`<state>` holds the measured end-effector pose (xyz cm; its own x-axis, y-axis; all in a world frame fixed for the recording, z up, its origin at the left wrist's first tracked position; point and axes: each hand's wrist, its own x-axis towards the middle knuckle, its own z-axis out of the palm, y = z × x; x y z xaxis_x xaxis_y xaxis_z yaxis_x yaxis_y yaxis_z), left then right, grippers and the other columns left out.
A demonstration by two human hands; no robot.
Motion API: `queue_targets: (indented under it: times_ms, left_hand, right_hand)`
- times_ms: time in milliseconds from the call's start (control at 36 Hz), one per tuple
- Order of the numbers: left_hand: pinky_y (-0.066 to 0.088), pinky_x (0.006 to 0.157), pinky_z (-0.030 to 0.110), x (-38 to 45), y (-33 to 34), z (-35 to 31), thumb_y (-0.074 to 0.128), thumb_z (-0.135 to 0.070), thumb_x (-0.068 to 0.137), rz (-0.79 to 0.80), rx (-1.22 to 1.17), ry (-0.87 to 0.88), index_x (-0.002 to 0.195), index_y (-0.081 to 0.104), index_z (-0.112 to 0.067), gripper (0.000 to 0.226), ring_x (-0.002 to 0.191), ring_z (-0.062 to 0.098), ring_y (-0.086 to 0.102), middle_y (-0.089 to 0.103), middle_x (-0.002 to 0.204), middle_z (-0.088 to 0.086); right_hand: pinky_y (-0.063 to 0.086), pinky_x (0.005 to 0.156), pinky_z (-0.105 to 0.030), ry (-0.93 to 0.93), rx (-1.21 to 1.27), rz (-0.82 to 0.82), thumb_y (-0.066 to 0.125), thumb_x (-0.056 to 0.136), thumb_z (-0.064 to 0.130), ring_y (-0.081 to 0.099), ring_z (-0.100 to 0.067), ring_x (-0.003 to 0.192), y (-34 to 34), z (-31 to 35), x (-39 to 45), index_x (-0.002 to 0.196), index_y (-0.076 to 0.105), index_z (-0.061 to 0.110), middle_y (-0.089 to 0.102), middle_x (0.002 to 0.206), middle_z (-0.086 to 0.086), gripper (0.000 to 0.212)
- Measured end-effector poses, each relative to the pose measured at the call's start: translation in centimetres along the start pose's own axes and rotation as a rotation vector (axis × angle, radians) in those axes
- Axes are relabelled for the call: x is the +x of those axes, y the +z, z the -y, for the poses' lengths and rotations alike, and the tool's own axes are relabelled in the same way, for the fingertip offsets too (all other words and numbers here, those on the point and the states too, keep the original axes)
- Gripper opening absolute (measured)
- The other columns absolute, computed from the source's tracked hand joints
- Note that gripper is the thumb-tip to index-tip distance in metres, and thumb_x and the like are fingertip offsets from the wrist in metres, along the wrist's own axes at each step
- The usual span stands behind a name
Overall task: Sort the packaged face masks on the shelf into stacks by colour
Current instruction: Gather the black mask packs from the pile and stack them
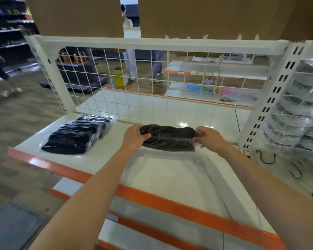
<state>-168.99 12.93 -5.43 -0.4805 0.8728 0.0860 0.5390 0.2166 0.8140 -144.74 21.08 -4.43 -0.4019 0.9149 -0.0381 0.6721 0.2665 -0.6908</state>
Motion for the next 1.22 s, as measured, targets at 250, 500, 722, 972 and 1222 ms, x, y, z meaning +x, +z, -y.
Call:
queue_targets:
  times_ms: [250,500,722,972,1222]
  left_hand:
    - [0.046,0.090,0.031,2.5,-6.8,3.7,0.068,-0.008,0.083,0.009,0.004,-0.035,0.110,0.064,-0.011,0.028,0.100,0.020,0.060,0.067,0.103,0.005]
    - [0.041,0.079,0.031,2.6,-15.9,11.3,0.068,-0.018,0.084,-0.063,0.324,-0.218,0.119,0.044,-0.005,0.044,0.101,0.028,0.055,0.059,0.112,0.013]
    - [0.040,0.095,0.041,1.3,-23.8,16.1,0.060,-0.018,0.085,-0.018,0.745,-0.350,0.133,0.036,-0.006,0.056,0.119,0.034,0.047,0.043,0.128,0.017]
    - [0.047,0.086,0.036,0.7,-25.8,17.4,0.055,-0.017,0.086,0.242,0.935,-0.307,0.119,0.055,-0.009,0.034,0.108,0.026,0.053,0.056,0.120,0.011]
    - [0.051,0.078,0.036,1.1,-23.7,16.5,0.053,-0.012,0.082,0.260,0.992,-0.174,0.097,0.058,-0.006,0.017,0.096,0.029,0.057,0.060,0.101,0.010]
  right_hand:
    - [0.053,0.061,-0.024,-0.081,0.041,0.217,0.055,0.094,0.027,0.059,-0.013,0.069,4.1,7.2,1.8,0.087,0.054,0.004,0.060,0.083,-0.006,0.024]
    - [0.052,0.077,-0.050,-0.161,-0.026,0.412,0.062,0.081,0.006,0.057,-0.026,0.069,14.7,15.1,4.9,0.074,0.047,0.006,0.054,0.077,-0.015,0.016]
    - [0.051,0.069,-0.034,-0.193,0.071,0.450,0.058,0.085,0.003,0.058,-0.024,0.070,24.2,21.7,7.3,0.084,0.056,0.006,0.059,0.079,-0.011,0.004]
    - [0.035,0.059,-0.028,-0.239,-0.217,0.286,0.051,0.081,0.005,0.052,-0.028,0.084,31.5,26.3,9.6,0.082,0.051,0.009,0.049,0.089,-0.008,0.004]
    - [0.032,0.108,-0.047,-0.247,-0.415,0.132,0.064,0.084,0.032,0.031,-0.031,0.131,32.6,25.5,9.4,0.130,0.037,0.009,0.036,0.137,-0.014,0.058]
